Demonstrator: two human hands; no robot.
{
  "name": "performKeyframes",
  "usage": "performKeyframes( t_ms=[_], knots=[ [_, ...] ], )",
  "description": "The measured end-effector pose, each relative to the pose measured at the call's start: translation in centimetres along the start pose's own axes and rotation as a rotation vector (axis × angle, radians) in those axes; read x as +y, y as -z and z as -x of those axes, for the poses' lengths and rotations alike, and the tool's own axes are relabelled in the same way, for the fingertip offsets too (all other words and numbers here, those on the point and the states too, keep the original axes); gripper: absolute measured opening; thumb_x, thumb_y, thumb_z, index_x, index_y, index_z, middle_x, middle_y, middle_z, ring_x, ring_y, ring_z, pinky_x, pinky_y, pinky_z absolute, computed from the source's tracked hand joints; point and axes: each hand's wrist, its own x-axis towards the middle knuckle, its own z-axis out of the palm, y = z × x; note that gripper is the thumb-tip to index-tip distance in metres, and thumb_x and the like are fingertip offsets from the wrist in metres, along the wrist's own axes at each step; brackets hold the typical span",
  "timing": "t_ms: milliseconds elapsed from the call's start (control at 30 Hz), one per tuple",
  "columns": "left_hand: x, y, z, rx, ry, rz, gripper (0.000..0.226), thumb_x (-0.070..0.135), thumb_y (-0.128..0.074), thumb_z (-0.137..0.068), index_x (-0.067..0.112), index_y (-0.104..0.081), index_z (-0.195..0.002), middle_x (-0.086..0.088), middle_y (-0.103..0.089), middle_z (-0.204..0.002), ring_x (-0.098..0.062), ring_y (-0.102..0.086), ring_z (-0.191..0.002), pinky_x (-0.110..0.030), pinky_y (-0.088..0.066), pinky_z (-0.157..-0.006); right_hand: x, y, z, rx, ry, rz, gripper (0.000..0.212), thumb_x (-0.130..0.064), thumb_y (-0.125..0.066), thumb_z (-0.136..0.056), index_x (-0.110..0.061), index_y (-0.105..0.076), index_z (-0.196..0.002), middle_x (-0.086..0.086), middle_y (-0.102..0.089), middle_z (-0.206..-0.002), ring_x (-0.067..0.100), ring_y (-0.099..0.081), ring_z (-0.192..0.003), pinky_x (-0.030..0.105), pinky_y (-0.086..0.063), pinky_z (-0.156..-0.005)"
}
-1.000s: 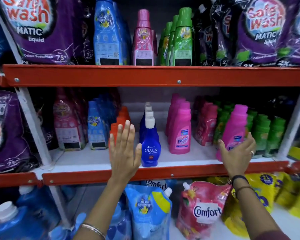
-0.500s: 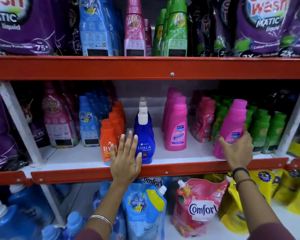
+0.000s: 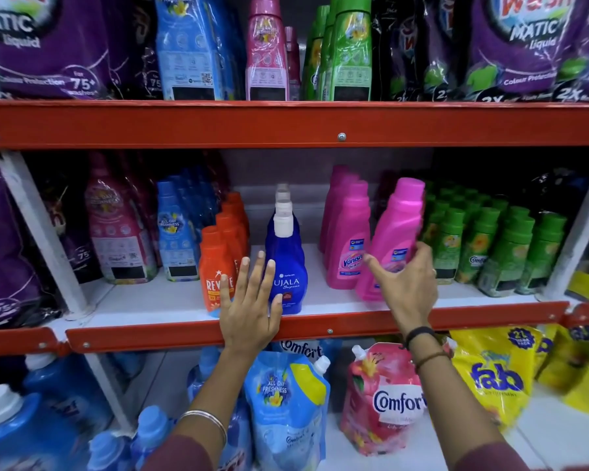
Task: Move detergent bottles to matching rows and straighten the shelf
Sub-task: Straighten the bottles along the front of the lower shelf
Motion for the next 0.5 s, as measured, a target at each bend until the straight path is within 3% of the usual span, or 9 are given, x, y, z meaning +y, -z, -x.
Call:
performKeyframes(
  t_ms=[333, 500],
  knots=[
    [-0.1, 0.0, 0.1, 0.018, 0.001, 0.014, 0.061, 0.039, -0.034, -0.096, 0.023, -0.018, -0.153, 0.003, -0.024, -0.159, -0.017, -0.014, -0.150, -0.045, -0.009, -0.120, -1.9, -2.8, 2.9, -0.069, 0.064, 0.011, 0.079, -0.057, -0.076, -0.061, -0.008, -0.042, -0.113, 0.016, -0.059, -0.107, 0.035, -0.059, -0.096, 0.038, -0.045, -0.068],
    [0.0, -0.1, 0.1, 0.034, -0.007, 0.017, 0.061, 0.038, -0.033, -0.096, 0.024, -0.018, -0.153, 0.003, -0.023, -0.159, -0.017, -0.014, -0.150, -0.046, -0.011, -0.119, -1.7, -2.9, 2.9, -0.085, 0.052, 0.062, 0.082, -0.062, -0.073, -0.062, -0.008, -0.040, -0.115, 0.016, -0.058, -0.110, 0.036, -0.058, -0.101, 0.043, -0.048, -0.068]
  ],
)
